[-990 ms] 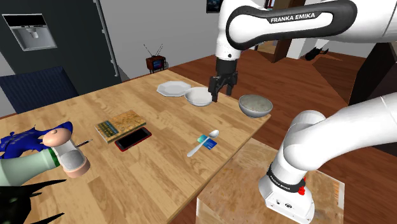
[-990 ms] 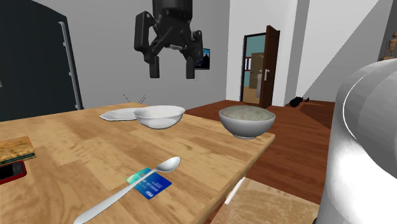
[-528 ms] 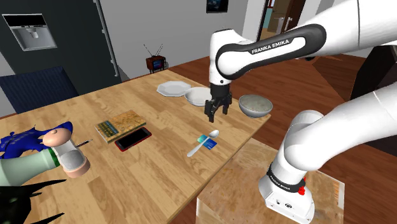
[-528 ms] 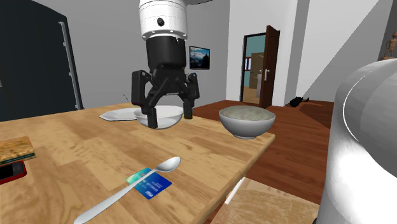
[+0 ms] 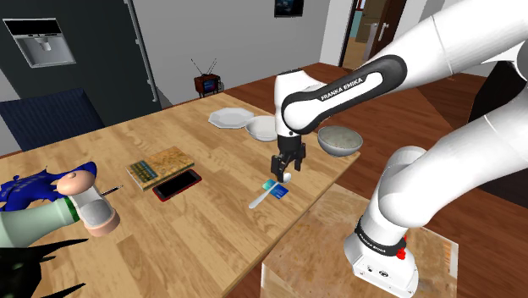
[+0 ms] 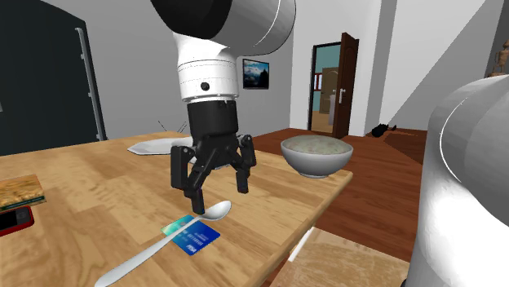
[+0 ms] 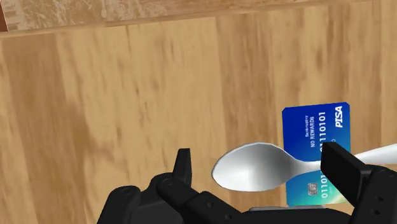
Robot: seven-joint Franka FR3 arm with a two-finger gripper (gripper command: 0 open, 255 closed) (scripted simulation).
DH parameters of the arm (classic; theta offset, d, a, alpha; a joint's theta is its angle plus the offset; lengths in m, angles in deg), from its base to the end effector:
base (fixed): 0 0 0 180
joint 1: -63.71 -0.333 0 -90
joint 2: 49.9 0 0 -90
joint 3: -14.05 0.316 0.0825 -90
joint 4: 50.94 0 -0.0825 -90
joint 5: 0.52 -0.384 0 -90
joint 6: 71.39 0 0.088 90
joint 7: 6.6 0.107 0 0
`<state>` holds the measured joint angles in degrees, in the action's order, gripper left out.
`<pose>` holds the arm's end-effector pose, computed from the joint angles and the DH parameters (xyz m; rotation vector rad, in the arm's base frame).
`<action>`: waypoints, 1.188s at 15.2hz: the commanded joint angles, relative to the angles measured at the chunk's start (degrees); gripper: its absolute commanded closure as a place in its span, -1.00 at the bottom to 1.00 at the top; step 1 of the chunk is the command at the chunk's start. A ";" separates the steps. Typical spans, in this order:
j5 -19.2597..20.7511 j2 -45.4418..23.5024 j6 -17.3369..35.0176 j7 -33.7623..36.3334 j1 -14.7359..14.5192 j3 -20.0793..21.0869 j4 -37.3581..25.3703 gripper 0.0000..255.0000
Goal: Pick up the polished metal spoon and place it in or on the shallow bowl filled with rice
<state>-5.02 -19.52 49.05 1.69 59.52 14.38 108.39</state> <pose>0.3318 0.0298 0.3514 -3.0828 0.1723 0.2388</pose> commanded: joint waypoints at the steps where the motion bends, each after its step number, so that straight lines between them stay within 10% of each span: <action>1: -0.17 -0.96 2.11 -0.06 -0.11 0.08 1.11 -1.00; 11: -0.30 -1.69 3.65 -0.11 -0.20 0.13 1.93 -1.00; 12: -0.30 -1.69 3.65 -0.11 -0.20 0.13 1.93 1.00; 18: -0.30 -1.68 3.65 -0.11 -0.20 0.13 1.93 1.00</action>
<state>-5.32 -21.20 52.70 1.58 59.32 14.51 110.32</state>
